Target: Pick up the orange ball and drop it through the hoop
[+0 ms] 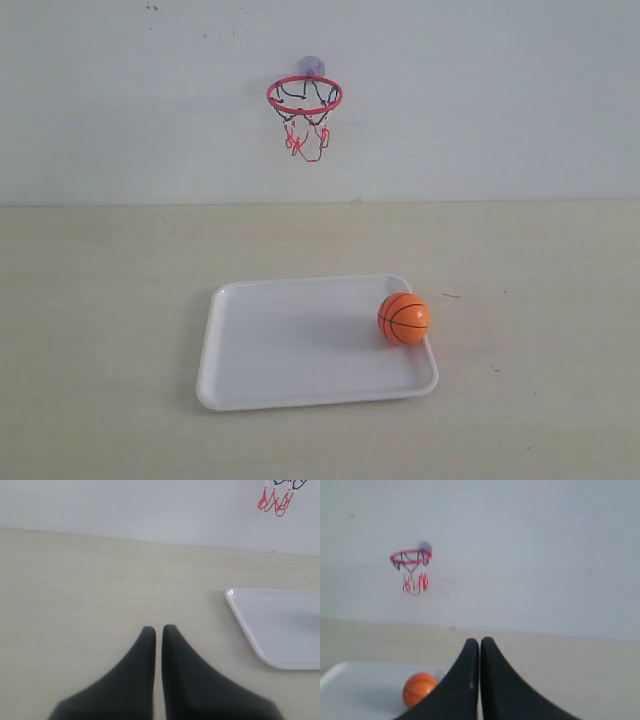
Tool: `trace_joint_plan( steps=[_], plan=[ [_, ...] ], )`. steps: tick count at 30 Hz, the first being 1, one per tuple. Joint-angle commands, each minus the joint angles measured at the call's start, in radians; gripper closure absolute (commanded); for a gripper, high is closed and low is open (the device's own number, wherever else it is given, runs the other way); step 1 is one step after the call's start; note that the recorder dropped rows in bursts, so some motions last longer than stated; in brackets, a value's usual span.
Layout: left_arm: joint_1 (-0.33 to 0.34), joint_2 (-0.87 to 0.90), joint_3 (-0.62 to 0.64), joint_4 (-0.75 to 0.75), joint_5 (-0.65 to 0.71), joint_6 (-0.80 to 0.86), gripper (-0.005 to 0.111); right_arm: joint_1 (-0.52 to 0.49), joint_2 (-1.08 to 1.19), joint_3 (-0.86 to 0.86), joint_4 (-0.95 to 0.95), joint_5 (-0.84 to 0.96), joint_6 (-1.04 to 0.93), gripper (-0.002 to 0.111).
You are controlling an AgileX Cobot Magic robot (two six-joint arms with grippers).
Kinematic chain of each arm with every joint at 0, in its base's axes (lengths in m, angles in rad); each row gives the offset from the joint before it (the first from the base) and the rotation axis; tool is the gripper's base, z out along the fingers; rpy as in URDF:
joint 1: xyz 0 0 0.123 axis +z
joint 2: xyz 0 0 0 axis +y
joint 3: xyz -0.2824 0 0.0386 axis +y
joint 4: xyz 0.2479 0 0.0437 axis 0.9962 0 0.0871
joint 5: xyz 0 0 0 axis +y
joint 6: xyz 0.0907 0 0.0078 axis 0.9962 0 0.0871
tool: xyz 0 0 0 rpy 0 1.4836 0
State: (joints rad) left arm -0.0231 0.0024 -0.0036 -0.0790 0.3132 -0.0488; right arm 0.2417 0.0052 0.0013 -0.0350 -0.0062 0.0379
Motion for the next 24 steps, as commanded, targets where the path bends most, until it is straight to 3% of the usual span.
trace_joint_plan(
  steps=[1, 2, 5, 7, 10, 15, 18, 24],
  plan=[
    [0.002, -0.002, 0.004, 0.001, -0.007, 0.005, 0.103, -0.001, -0.005, -0.001, 0.002, -0.209, 0.012, 0.108],
    [0.002, -0.002, 0.004, 0.001, -0.007, 0.005, 0.103, -0.001, -0.005, -0.001, 0.002, -0.320, 0.002, 0.108],
    [0.002, -0.002, 0.004, 0.001, -0.007, 0.005, 0.103, -0.001, -0.005, -0.001, 0.035, -0.884, -0.016, 0.108],
    [0.002, -0.002, 0.004, 0.001, -0.007, 0.005, 0.103, -0.001, -0.005, -0.048, 0.153, -0.904, -0.016, 0.108],
    [0.002, -0.002, 0.004, 0.001, -0.007, 0.005, 0.103, -0.001, -0.005, -0.187, 0.454, -0.678, -0.137, 0.108],
    [0.002, -0.002, 0.004, 0.001, -0.007, 0.005, 0.103, -0.001, 0.128, -0.351, 0.804, -0.288, -0.716, 0.108],
    [0.002, -0.002, 0.004, 0.001, -0.007, 0.005, 0.103, -0.001, 0.254, -0.385, 0.858, -0.085, -0.878, 0.108],
    [0.002, -0.002, 0.004, 0.001, -0.007, 0.005, 0.103, -0.001, 0.519, -0.383, 0.855, 0.260, -0.873, 0.108]
  ],
)
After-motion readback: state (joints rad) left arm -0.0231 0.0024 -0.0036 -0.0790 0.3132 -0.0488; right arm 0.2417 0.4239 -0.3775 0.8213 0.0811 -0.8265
